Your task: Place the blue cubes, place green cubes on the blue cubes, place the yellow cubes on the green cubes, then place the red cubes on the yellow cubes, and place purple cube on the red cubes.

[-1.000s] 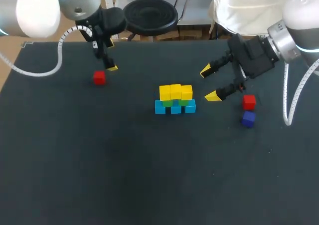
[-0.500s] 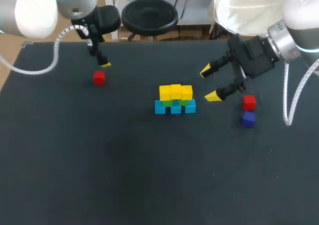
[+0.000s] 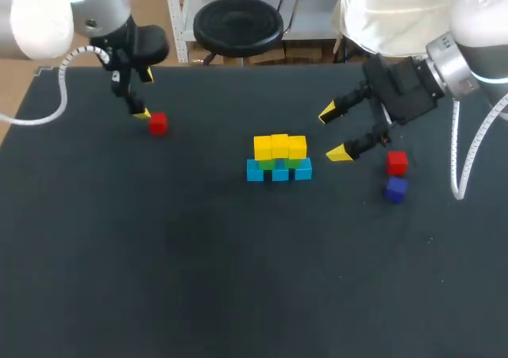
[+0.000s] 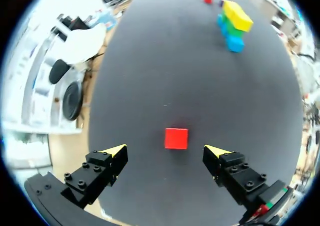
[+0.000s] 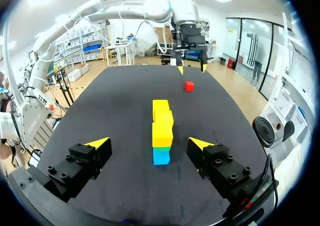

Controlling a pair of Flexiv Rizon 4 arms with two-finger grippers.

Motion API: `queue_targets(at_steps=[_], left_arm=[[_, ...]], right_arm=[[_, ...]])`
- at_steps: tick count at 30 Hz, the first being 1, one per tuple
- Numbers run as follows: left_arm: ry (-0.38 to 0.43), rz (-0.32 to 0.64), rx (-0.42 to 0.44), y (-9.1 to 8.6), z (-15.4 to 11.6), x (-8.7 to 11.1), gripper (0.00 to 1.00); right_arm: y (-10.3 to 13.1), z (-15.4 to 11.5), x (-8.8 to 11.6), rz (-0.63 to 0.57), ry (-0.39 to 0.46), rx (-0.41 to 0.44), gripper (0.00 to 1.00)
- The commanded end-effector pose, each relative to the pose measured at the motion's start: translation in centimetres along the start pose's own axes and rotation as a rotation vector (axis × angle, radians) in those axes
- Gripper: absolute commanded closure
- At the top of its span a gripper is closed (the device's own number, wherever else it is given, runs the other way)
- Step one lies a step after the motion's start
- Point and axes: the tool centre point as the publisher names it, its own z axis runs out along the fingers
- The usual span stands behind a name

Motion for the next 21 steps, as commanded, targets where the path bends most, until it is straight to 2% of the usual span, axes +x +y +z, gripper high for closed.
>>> queue_targets(at_steps=[1, 8, 14, 21], left_arm=[[-0.015, 0.019, 0.075, 0.6, 0.8, 0.8, 0.0], [0.072, -0.077, 0.042, 0.5, 2.0, 1.1, 0.0], [0.074, -0.066, 0.019, -0.5, 2.7, 0.8, 0.0], [0.081, -0.066, 0.038, 0.1, 3.3, 1.5, 0.0]], right_arm=[[0.1, 0.0, 0.0, -0.001, -0.002, 0.001, 0.0], [0.1, 0.0, 0.0, -0.001, -0.002, 0.001, 0.0], [0.1, 0.0, 0.0, -0.001, -0.002, 0.001, 0.0], [0.1, 0.0, 0.0, -0.001, -0.002, 0.001, 0.0]])
